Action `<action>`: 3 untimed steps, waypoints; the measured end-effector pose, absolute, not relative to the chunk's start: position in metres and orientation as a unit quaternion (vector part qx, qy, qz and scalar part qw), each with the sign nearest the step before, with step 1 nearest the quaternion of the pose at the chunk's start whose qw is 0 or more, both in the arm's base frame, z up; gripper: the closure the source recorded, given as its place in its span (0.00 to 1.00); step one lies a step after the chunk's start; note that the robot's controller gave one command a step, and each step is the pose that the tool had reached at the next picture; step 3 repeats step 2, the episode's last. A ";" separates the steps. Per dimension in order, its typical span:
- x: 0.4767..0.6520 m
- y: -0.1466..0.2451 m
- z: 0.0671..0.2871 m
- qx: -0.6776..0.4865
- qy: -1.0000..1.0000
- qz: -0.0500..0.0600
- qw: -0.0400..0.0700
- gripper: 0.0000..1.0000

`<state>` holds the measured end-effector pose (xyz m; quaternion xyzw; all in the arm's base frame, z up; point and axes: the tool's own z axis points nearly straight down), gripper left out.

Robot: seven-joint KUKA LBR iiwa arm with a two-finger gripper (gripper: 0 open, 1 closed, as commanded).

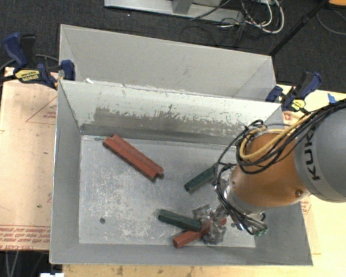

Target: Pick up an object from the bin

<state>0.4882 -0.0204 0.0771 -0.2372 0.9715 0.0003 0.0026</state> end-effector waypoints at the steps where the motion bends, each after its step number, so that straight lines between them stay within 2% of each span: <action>1: 0.490 -0.021 0.113 -0.302 0.953 0.000 0.002 1.00; 2: 0.510 -0.039 0.228 -0.301 0.953 -0.002 0.006 1.00; 3: 0.510 -0.039 0.228 -0.301 0.953 -0.002 0.006 1.00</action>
Offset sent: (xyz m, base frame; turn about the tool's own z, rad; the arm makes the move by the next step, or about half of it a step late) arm 0.0012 -0.0013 0.0356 -0.1378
